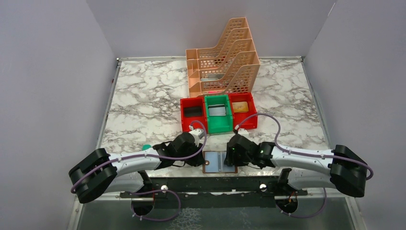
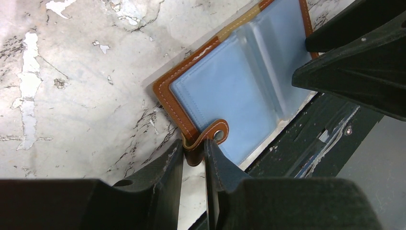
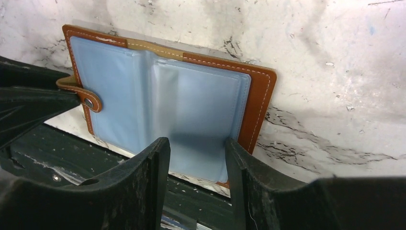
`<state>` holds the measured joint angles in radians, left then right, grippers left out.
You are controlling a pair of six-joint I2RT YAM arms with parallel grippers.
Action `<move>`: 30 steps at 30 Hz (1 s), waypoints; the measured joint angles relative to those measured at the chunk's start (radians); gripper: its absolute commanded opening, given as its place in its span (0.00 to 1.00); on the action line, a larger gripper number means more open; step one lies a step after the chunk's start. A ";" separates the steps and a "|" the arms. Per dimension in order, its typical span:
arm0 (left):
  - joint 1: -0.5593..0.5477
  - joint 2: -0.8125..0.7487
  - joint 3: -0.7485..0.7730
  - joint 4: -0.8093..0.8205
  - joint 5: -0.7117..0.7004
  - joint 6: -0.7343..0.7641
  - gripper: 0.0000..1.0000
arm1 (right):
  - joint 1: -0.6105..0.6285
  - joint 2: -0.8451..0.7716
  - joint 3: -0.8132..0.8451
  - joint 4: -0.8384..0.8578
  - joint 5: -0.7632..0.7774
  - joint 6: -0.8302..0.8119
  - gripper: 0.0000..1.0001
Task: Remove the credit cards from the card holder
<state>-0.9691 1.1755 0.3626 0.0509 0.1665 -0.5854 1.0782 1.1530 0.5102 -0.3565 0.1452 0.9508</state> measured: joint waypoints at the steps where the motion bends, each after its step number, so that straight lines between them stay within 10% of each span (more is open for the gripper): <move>1: 0.000 0.000 0.000 0.000 0.000 0.000 0.25 | 0.000 0.015 0.002 -0.001 0.000 0.000 0.52; 30: 0.002 0.001 0.000 -0.009 -0.011 0.001 0.24 | 0.000 -0.073 -0.073 0.183 -0.096 0.016 0.50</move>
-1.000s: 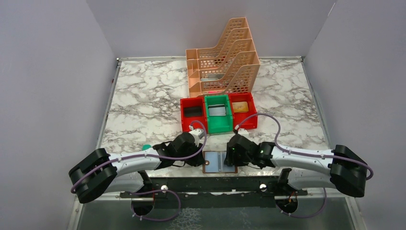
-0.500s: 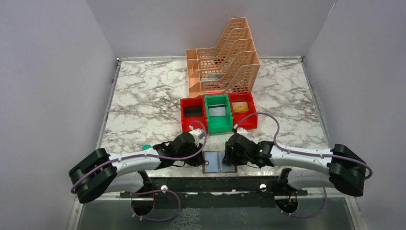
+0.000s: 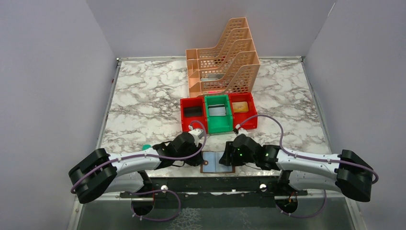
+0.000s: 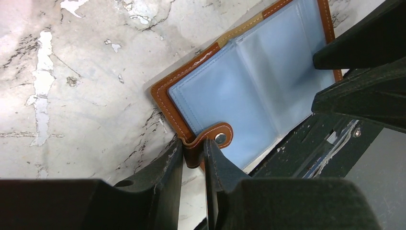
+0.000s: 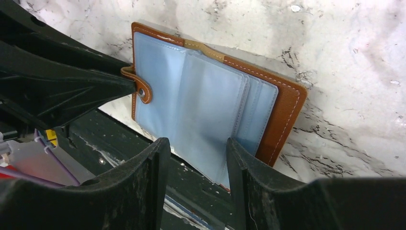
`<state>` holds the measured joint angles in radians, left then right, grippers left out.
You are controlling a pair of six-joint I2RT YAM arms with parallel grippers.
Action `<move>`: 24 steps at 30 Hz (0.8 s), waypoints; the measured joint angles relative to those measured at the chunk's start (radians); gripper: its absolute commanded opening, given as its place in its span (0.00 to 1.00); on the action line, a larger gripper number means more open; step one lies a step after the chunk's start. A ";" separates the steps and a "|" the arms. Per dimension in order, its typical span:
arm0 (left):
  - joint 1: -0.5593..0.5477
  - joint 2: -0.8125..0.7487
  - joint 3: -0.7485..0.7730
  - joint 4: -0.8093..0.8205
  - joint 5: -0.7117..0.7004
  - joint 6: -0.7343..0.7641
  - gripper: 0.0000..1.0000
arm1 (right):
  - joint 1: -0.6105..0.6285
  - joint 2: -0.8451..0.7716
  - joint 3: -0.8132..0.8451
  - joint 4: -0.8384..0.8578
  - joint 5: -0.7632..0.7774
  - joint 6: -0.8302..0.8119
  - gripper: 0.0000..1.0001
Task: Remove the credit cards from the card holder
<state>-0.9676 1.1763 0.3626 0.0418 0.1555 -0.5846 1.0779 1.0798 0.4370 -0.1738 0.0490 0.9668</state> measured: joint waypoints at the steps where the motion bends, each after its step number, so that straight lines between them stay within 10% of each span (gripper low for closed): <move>1: 0.001 0.000 0.000 -0.001 -0.002 0.000 0.24 | 0.000 0.002 0.007 -0.001 -0.002 0.000 0.50; 24: -0.002 0.019 0.000 0.034 -0.010 -0.006 0.23 | -0.003 -0.059 0.053 0.071 -0.078 0.054 0.40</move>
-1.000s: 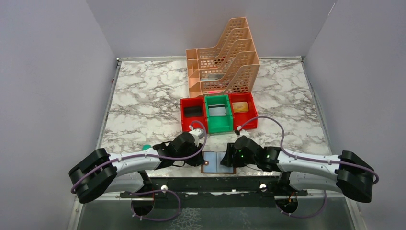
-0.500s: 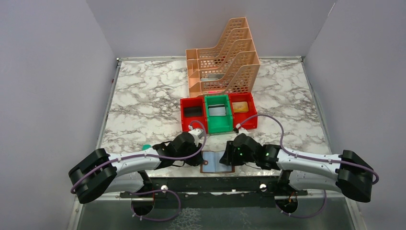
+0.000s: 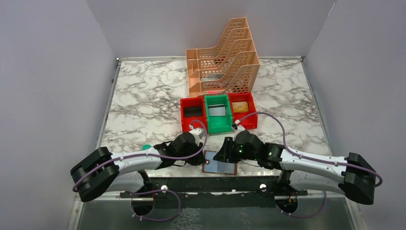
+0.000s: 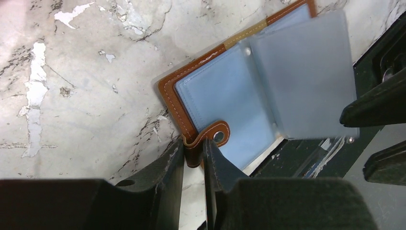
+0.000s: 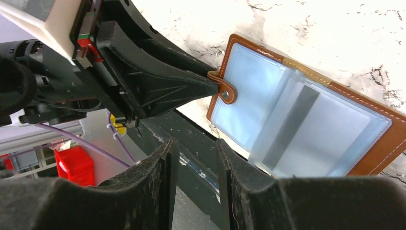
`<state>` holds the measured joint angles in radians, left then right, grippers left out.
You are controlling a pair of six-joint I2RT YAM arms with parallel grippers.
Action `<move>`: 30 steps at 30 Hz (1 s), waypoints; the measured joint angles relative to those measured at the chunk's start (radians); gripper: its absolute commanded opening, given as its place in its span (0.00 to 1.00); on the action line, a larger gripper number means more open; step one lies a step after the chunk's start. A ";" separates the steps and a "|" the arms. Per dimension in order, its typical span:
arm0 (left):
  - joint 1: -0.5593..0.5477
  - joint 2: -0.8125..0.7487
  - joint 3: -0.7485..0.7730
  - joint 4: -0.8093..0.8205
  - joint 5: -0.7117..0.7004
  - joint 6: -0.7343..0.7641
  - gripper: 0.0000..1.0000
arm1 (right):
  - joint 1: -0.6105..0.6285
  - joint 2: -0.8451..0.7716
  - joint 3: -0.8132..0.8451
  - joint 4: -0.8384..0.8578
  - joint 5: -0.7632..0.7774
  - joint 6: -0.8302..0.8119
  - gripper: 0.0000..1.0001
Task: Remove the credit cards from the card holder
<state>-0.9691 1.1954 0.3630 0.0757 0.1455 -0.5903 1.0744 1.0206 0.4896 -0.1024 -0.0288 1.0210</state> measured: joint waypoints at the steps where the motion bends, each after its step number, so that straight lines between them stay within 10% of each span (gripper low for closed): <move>1: 0.000 0.002 0.001 0.004 0.000 0.000 0.23 | 0.000 0.005 0.000 0.000 0.000 0.002 0.40; 30: -0.002 0.006 0.007 0.029 0.002 -0.018 0.23 | 0.000 -0.024 -0.036 -0.270 0.125 0.019 0.52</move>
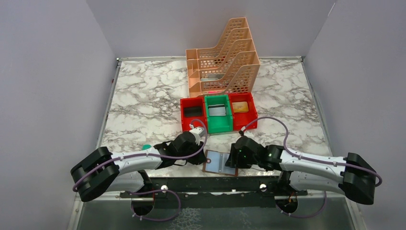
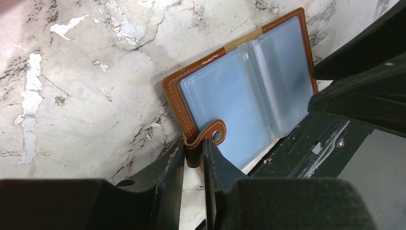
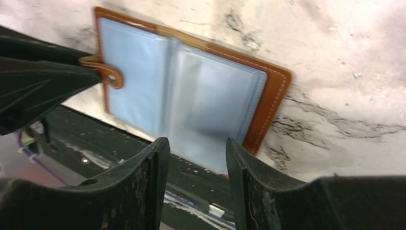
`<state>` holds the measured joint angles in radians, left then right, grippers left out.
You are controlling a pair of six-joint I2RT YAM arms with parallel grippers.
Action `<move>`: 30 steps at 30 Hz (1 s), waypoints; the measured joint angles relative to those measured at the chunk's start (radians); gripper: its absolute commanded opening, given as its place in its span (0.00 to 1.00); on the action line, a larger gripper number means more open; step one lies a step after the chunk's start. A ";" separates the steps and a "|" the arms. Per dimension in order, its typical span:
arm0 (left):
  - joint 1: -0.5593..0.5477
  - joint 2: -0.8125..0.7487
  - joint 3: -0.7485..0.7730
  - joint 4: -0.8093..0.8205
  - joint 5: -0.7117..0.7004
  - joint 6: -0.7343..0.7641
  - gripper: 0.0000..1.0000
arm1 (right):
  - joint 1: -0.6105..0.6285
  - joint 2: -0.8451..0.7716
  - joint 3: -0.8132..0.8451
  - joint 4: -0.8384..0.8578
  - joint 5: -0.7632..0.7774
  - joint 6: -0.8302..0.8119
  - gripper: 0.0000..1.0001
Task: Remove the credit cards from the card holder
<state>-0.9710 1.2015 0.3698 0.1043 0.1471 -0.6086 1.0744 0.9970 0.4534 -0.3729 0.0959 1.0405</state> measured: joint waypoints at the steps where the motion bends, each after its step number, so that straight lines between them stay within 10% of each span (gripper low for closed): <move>1: 0.000 0.000 0.000 0.000 0.000 0.000 0.23 | 0.000 0.018 0.000 -0.004 0.001 0.006 0.52; 30: 0.000 0.037 -0.003 0.027 -0.006 -0.019 0.14 | 0.000 0.035 0.103 0.014 -0.012 -0.048 0.36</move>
<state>-0.9710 1.2388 0.3668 0.1314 0.1410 -0.6273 1.0744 1.0317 0.5564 -0.3592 0.0841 0.9928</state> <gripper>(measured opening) 0.156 0.337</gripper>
